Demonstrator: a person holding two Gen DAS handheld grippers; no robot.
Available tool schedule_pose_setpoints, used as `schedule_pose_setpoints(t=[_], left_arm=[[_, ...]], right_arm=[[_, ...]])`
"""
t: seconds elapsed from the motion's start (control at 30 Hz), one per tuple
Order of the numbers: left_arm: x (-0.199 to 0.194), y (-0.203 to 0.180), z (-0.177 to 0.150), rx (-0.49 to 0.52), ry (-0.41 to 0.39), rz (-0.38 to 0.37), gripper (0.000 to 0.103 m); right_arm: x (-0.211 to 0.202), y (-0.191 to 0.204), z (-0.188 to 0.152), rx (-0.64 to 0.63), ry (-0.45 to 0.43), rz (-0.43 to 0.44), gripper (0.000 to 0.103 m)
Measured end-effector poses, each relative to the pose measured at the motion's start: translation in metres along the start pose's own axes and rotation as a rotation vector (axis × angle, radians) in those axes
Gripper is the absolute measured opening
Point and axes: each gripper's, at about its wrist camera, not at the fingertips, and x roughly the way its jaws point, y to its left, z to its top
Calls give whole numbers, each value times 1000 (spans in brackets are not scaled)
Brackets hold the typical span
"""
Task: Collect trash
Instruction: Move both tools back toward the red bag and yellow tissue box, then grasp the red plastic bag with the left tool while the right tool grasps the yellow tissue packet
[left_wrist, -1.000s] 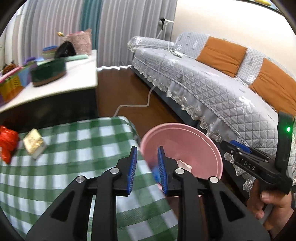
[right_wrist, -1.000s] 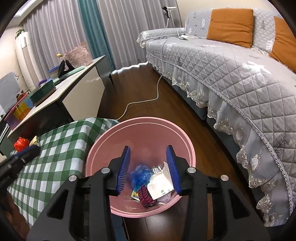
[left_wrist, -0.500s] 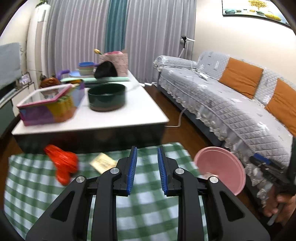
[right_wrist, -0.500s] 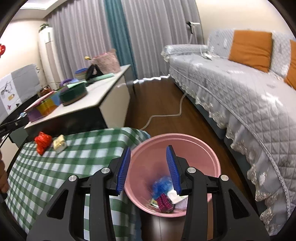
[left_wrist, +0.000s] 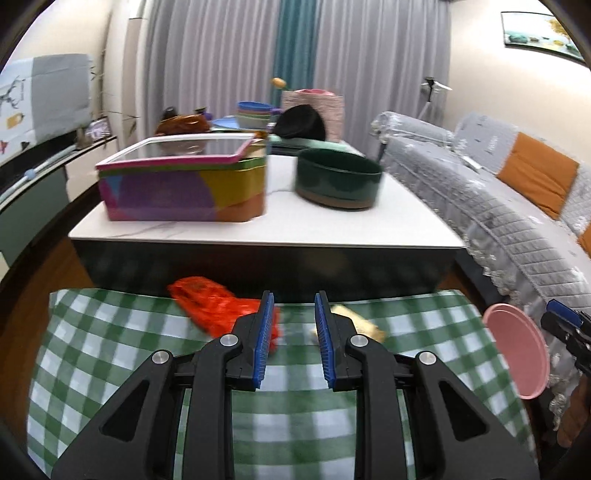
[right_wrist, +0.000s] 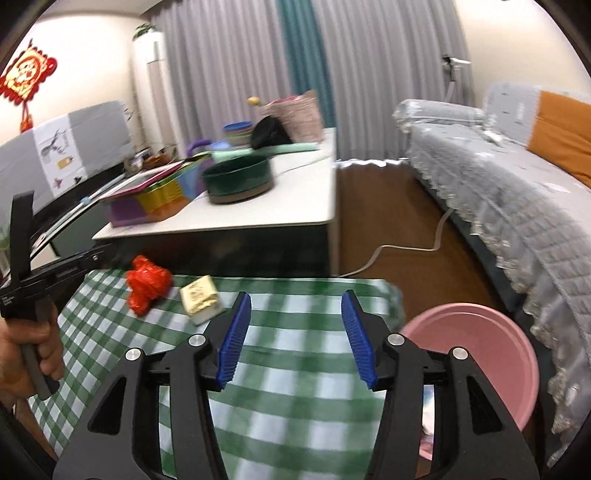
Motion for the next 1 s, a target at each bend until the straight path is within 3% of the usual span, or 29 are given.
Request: schedule_pose_setpoints(t=[0.07,0.23,0.37,0.47,0.9,1.0], left_arm=[[7,15,-2,-29,15,8,23],[29,40,-12,-95,73,15,26],[41,48,-20,-118,102,24,47],[50,52,-24,-139,124,16,56],[82,53,-30,-167,181,23,58],[85,52,-29,-163,186,10,47]], right_arm=[[20,16,0,-16,10,26,72],[67,46,-1,-62,52,60,80],[104,61,-1,-74,97,84,85],[130,73,-1,-98,138,113,89],[195,107,-10,-206,287,162,94],[200,107,-12,-203,313,167,93]])
